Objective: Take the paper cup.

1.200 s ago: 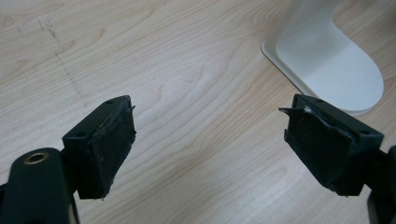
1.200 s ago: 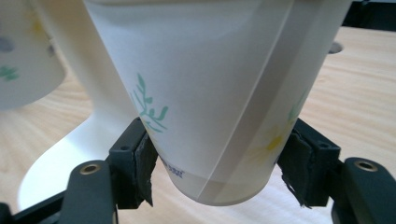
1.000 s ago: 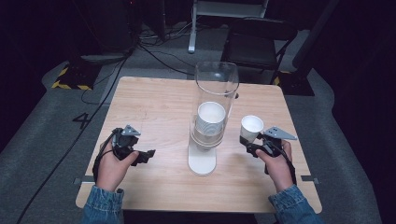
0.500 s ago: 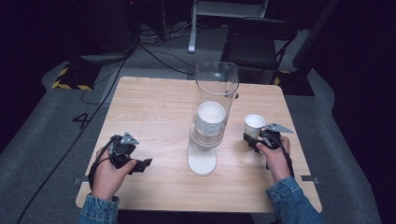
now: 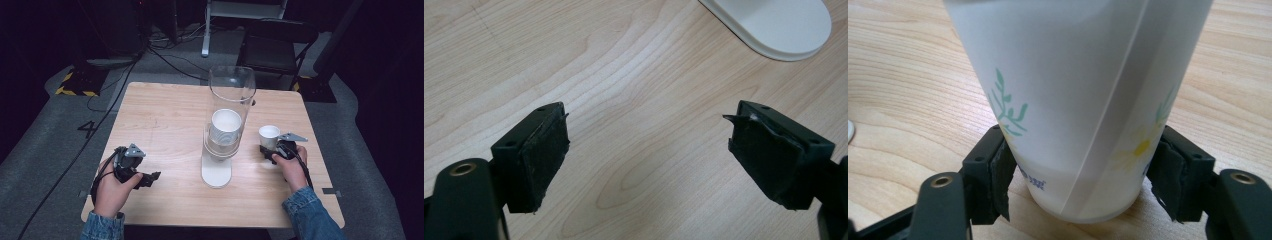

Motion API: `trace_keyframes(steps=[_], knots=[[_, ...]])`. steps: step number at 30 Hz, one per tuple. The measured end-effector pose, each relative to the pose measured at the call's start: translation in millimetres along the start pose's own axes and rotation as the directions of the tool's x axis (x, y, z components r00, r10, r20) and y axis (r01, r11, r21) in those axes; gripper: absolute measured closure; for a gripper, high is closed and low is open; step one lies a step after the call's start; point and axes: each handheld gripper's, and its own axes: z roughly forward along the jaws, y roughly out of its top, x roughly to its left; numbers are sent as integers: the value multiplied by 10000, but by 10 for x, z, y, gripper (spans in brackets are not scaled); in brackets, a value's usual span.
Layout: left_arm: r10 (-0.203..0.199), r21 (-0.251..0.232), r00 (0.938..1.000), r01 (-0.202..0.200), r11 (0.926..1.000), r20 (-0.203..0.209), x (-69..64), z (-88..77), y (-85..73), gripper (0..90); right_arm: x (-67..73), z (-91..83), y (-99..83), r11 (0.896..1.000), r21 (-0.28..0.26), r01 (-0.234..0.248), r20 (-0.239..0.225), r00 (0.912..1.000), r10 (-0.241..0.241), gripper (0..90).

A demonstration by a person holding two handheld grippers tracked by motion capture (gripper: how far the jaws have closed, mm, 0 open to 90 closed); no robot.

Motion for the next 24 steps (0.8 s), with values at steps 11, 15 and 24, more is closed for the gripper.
trace_keyframes(steps=[11, 15, 24], knots=[[-36, 32, 10000, 36, 10000, 68, 4, 32, 17, 162, -2, 6, -33, 9995, 292, 157, -55, 9999, -156, 272], [-14, -2, 10000, 14, 10000, 42, 14, 35, 20, 162, 21, -9, -34, 9997, 234, 88, -13, 10000, -87, 172], [-69, -93, 10000, 70, 9999, 62, 39, 20, 34, 162, 39, -269, 9, 9996, -132, 256, -179, 9995, -259, 158]])
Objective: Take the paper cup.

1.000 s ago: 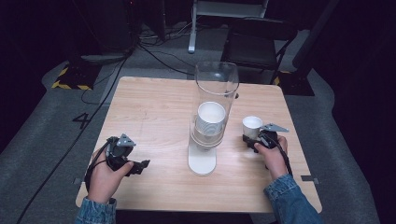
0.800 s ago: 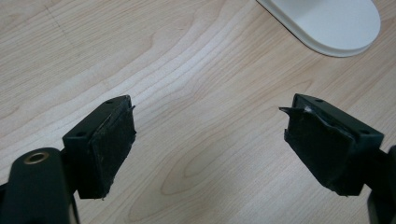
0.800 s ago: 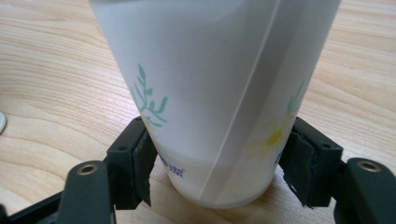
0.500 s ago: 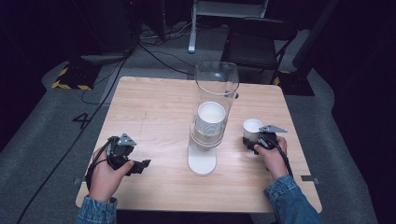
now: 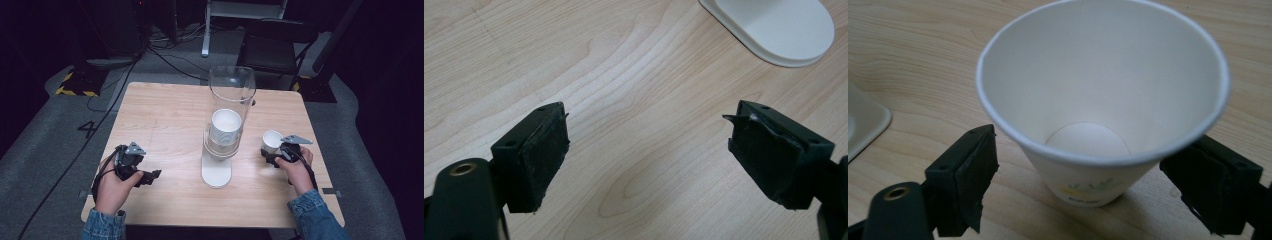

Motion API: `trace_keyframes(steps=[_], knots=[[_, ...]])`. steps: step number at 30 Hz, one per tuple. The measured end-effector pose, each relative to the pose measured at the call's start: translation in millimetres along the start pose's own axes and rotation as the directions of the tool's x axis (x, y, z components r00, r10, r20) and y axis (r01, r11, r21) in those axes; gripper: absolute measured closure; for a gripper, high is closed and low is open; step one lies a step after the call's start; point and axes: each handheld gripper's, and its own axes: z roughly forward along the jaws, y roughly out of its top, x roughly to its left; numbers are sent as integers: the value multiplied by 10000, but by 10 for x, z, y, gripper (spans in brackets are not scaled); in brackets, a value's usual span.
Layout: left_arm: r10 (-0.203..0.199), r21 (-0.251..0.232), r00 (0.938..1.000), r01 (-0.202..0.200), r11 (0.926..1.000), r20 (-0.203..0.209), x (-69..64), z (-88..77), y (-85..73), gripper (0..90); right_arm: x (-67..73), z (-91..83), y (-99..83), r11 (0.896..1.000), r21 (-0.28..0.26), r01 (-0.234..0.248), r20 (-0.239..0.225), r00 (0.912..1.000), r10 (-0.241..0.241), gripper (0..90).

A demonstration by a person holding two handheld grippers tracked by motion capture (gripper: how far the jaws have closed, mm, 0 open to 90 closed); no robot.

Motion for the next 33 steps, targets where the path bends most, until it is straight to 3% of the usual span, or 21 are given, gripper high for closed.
trace_keyframes(steps=[5, 11, 18, 25, 33], knots=[[-94, -76, 9999, 94, 9999, -34, 17, -34, -4, 162, -40, -254, 39, 9996, -287, 64, 36, 10000, -63, 158], [-112, -106, 9999, 111, 9999, -51, 47, -60, -20, 162, -93, -553, 72, 9984, -571, -10, -308, 9995, -8, 158], [-431, -173, 9990, 430, 9989, -64, 99, -76, -62, 162, -189, -836, 85, 9960, -887, 55, -453, 9989, -95, 169], [-560, -167, 9984, 559, 9983, -34, 167, -90, -102, 162, -371, -1095, 15, 9942, -1073, 55, -258, 9996, -83, 188], [-876, -108, 9960, 874, 9961, -149, 280, -65, -177, 162, -625, -1241, -185, 9966, -769, -286, -105, 9996, 278, 186]])
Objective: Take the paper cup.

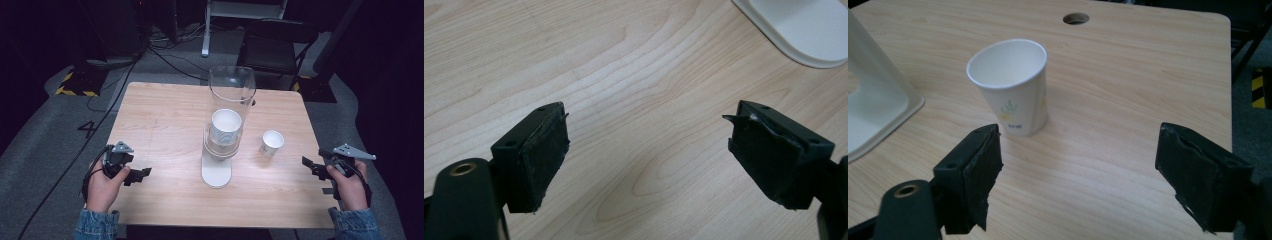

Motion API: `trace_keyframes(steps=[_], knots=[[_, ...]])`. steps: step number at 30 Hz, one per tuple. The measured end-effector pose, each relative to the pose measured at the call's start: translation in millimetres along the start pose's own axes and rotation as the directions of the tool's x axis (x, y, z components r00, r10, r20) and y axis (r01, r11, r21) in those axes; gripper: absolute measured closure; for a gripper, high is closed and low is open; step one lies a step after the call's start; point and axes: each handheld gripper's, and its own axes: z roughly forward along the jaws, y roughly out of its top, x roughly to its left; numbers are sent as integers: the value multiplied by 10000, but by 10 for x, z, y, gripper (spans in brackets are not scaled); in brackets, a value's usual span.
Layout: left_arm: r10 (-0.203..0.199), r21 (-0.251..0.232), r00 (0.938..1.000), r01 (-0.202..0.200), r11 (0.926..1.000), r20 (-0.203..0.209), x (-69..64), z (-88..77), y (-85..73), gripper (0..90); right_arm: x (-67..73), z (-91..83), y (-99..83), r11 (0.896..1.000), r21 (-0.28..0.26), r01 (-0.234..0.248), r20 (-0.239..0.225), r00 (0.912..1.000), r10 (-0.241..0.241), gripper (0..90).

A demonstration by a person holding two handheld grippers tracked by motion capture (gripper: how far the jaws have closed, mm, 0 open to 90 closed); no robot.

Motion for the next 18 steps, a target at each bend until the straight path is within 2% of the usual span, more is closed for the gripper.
trace_keyframes(steps=[4, 7, 11, 14, 18], knots=[[-205, 81, 9998, 205, 9998, -86, 67, 21, -40, 162, -119, -16, -107, 9995, 321, -68, 213, 9998, 61, 178], [-416, 74, 9991, 417, 9991, -120, 113, 32, -73, 162, -224, 16, -184, 9960, 885, 119, 134, 9998, -132, 158], [-742, 115, 9970, 745, 9972, -231, 178, 52, -116, 162, -334, 88, -285, 9936, 1086, -319, 269, 9992, 291, 159], [-952, 189, 9952, 957, 9952, -237, 209, 75, -146, 162, -376, 144, -339, 9925, 1020, -678, 280, 9975, 653, 158], [-1132, 268, 9932, 1139, 9931, -277, 242, 109, -177, 163, -388, 241, -406, 9893, 1129, -929, 27, 9956, 932, 158]])
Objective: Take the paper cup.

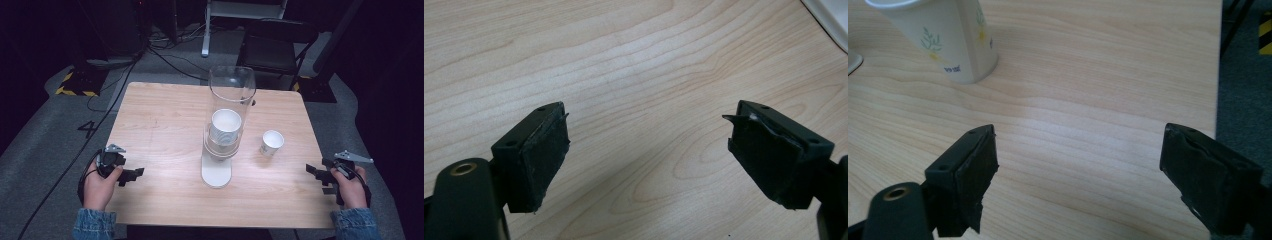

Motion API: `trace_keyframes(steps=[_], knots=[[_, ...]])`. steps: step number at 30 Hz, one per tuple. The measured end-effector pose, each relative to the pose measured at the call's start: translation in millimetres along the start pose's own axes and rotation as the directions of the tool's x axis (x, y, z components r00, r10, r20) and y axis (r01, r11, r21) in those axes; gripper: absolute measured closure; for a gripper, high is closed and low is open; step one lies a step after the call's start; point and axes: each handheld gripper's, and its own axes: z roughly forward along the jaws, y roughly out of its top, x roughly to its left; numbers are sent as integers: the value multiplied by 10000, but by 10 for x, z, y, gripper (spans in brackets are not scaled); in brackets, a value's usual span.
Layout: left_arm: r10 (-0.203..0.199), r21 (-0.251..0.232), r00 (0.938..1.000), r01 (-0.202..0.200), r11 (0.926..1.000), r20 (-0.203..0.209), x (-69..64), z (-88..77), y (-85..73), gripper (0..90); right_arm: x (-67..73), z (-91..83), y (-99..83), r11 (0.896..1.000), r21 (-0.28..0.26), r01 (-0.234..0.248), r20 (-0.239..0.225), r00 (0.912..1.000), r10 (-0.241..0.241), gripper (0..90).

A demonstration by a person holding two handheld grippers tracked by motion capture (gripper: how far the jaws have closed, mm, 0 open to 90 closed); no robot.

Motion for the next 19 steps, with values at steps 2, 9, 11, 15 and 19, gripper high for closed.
trace_keyframes(steps=[2, 9, 11, 15, 19], knots=[[-35, 21, 10000, 35, 10000, -25, 23, 22, -14, 163, 6, 46, -17, 10000, 52, 82, 32, 10000, -82, 158], [-212, 169, 9997, 214, 9996, -148, 93, 94, -67, 166, 51, 185, -51, 9984, 82, 563, 512, 9971, -566, 158], [-177, 210, 9997, 181, 9996, -191, 93, 106, -68, 168, 58, 216, -63, 9975, 202, 676, 546, 9961, -687, 158], [-138, 180, 9998, 140, 9997, -130, 83, 112, -65, 168, 68, 252, -74, 9970, 228, 744, 599, 9953, -756, 158], [-122, 208, 9998, 125, 9997, -148, 82, 116, -61, 168, 77, 273, -83, 9961, 326, 815, 532, 9951, -831, 158]])
